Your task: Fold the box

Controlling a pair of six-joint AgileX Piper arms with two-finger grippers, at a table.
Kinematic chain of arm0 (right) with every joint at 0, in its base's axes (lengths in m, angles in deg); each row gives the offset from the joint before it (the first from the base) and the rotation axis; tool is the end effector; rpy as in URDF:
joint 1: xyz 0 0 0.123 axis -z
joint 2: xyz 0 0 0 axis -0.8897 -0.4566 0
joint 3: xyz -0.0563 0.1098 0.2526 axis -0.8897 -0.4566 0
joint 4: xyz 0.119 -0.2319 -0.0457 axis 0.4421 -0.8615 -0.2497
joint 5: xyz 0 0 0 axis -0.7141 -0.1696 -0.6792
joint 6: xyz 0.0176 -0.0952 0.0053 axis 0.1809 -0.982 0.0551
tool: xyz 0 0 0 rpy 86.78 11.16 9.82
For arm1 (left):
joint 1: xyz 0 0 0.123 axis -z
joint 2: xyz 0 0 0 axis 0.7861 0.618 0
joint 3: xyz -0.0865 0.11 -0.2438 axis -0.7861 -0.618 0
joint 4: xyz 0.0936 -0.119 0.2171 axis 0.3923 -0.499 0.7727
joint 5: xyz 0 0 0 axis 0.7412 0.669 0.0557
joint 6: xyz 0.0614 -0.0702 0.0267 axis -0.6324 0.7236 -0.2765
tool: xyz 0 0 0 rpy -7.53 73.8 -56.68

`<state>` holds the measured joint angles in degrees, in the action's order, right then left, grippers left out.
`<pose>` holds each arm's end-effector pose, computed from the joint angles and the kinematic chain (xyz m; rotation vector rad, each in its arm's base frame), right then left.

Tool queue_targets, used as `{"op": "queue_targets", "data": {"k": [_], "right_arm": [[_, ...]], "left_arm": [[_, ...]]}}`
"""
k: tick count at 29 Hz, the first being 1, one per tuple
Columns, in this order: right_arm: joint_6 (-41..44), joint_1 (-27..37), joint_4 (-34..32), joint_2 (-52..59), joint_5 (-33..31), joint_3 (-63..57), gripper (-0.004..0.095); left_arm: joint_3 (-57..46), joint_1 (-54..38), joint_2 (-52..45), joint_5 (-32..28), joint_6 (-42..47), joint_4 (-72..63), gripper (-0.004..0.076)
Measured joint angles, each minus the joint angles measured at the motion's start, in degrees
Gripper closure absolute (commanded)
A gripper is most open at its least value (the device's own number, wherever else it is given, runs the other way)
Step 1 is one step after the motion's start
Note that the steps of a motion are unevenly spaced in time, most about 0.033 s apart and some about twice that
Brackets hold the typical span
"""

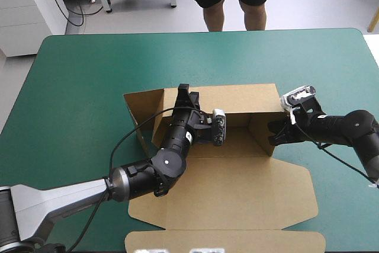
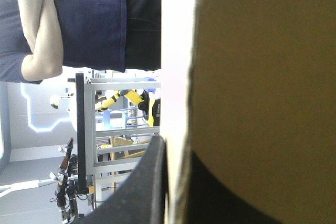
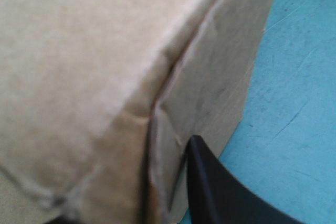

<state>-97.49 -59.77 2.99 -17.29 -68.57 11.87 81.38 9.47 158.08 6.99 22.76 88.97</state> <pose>0.2643 0.0360 0.2641 -0.6348 2.2888 0.4593 0.2255 -0.2778 0.2762 1.4839 1.2449 0.7738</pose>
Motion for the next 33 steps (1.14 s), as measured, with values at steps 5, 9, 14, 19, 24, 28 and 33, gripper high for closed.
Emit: {"op": "queue_targets", "data": {"k": [5, 9, 14, 19, 24, 28, 33], "right_arm": [[0.02, 0.0, -0.19, 0.17, 0.81, 0.0, 0.0906], [1.74, 0.0, -0.53, 0.21, 1.06, 0.0, 0.0905], [5.92, -1.87, -3.58, 0.42, 2.88, 0.19, 0.0905], [16.32, -9.38, -13.83, 0.91, 10.13, 0.5, 0.0906], [23.03, -14.05, -19.52, 0.85, 14.29, 0.5, 0.0906], [24.36, -14.28, -20.17, 0.85, 14.55, 0.5, 0.0906], [25.79, -14.34, -20.34, 0.85, 14.6, 0.5, 0.0906]], "left_arm": [[0.0, 0.06, 0.0, -0.34, 0.0, 0.16, 0.0732], [0.0, 0.06, 0.0, -0.74, 0.0, 0.35, 0.0732], [0.0, 0.06, 0.0, -0.97, 0.0, 0.43, 0.0732], [0.0, 0.01, 0.0, -0.01, 0.01, -0.27, 0.0732], [0.0, -0.26, -0.06, 1.07, 0.06, -0.98, 0.0731], [0.0, -0.3, -0.06, 1.07, 0.06, -1.05, 0.0731], [0.0, -0.3, -0.06, 1.01, 0.06, -1.05, 0.0715]]}}
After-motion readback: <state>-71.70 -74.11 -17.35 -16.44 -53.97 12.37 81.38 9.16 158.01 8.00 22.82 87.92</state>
